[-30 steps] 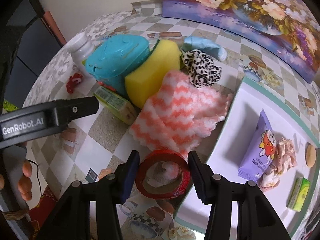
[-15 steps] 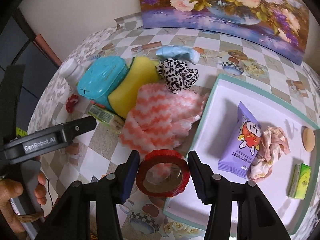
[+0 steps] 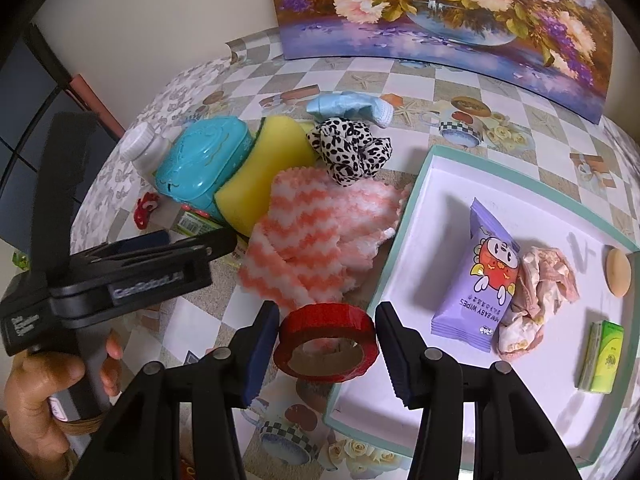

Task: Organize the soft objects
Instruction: 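Grasp the red tape roll with right tool while left tool grasps green soap box, then carry red tape with right tool while left tool carries green soap box to tray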

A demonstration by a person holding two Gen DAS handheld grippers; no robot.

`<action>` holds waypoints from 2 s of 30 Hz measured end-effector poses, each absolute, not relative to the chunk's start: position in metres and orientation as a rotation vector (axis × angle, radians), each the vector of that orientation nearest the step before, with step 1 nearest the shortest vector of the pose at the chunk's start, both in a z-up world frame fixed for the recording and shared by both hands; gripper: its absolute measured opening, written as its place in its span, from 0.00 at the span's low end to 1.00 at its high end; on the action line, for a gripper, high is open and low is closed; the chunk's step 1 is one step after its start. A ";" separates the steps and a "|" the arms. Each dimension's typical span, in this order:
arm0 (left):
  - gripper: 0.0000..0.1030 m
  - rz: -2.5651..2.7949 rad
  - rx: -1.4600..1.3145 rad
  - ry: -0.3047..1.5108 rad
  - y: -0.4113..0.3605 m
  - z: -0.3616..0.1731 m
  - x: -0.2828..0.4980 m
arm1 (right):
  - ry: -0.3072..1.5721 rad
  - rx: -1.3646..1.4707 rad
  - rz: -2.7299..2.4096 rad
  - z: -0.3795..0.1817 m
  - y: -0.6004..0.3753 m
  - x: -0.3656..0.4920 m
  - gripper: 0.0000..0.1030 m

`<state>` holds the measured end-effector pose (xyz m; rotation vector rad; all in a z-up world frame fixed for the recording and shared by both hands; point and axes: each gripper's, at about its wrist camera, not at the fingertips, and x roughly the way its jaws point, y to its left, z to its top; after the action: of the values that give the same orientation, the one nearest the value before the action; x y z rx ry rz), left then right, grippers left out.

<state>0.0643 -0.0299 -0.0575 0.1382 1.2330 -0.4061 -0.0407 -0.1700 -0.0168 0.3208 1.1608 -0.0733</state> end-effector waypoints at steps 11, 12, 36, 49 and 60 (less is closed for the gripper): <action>0.64 -0.440 0.154 1.223 -0.037 -0.058 0.063 | 1.158 0.327 -0.072 -0.016 -0.171 -0.042 0.51; 0.64 -0.441 0.158 1.224 -0.037 -0.058 0.062 | 1.158 0.327 -0.073 -0.016 -0.171 -0.042 0.51; 0.64 -0.435 0.094 1.209 -0.022 -0.027 0.053 | 1.159 0.311 -0.042 -0.014 -0.166 -0.045 0.49; 0.64 -0.440 0.088 1.216 -0.022 -0.028 0.053 | 1.215 0.287 -0.027 -0.025 -0.159 -0.042 0.52; 0.64 -0.445 0.077 1.162 -0.022 -0.009 0.046 | 1.149 0.323 -0.021 -0.006 -0.165 -0.049 0.51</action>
<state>0.0459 -0.0216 -0.0091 0.0772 1.1622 -0.4452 -0.0485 -0.1649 -0.0063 0.3235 1.1489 -0.0206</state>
